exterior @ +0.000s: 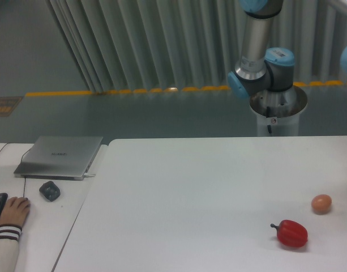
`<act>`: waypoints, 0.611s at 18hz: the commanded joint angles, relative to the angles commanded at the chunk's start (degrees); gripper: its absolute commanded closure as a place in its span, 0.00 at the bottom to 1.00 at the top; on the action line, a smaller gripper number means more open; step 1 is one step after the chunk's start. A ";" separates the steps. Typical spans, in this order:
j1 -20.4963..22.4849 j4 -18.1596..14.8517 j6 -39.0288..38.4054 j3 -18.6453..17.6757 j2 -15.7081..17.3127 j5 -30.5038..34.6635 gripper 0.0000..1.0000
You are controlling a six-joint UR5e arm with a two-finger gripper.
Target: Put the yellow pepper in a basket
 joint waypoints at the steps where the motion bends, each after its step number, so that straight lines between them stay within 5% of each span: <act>1: 0.62 0.09 1.31 -0.09 0.00 -0.09 0.58; 7: 3.17 0.09 4.58 -1.49 -0.17 -0.26 0.50; 10: 3.96 0.09 4.58 -1.76 -0.35 -0.18 0.06; 11: 3.87 0.09 4.32 -2.02 -0.44 0.00 0.00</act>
